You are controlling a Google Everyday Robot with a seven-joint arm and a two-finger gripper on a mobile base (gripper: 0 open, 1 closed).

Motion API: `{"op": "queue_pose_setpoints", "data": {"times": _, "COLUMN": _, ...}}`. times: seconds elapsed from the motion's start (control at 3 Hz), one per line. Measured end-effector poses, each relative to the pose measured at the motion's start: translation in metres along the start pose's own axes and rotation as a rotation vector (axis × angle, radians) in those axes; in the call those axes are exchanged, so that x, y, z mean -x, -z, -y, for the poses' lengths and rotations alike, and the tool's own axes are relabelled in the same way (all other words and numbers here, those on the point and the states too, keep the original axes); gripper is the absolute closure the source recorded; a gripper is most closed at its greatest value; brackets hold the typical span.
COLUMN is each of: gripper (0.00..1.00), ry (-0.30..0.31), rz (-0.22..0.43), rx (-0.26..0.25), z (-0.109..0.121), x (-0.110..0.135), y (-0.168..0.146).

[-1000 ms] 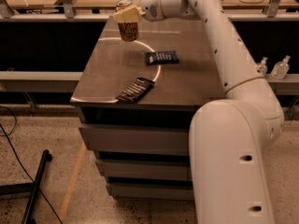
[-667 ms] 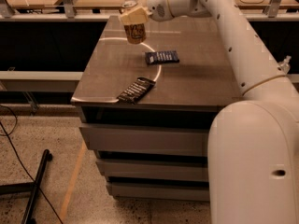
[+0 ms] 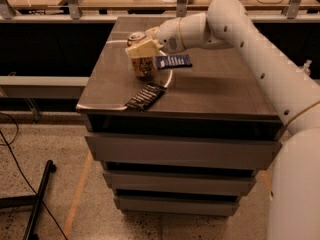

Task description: Move orange can near rxbar chocolate

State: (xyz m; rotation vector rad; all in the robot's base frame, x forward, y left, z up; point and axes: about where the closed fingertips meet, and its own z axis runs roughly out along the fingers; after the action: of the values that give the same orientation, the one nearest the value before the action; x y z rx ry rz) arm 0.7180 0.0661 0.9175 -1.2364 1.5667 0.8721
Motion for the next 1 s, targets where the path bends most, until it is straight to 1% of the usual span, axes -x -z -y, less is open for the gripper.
{"op": "queue_pose_setpoints", "data": {"times": 0.33, "gripper": 0.83, "ry": -0.009, "rz": 0.044, "rx": 0.054, "z": -0.025, "x": -0.004, "y": -0.001}}
{"op": "queue_pose_setpoints", "data": {"times": 0.67, "gripper": 0.59, "ry": 0.017, "rz": 0.083, "rx": 0.1, "z": -0.045, "x": 0.003, "y": -0.002}}
{"op": "queue_pose_setpoints", "data": {"times": 1.0, "gripper": 0.36, "ry": 0.031, "rz": 0.106, "rx": 0.114, "z": -0.054, "x": 0.004, "y": -0.002}}
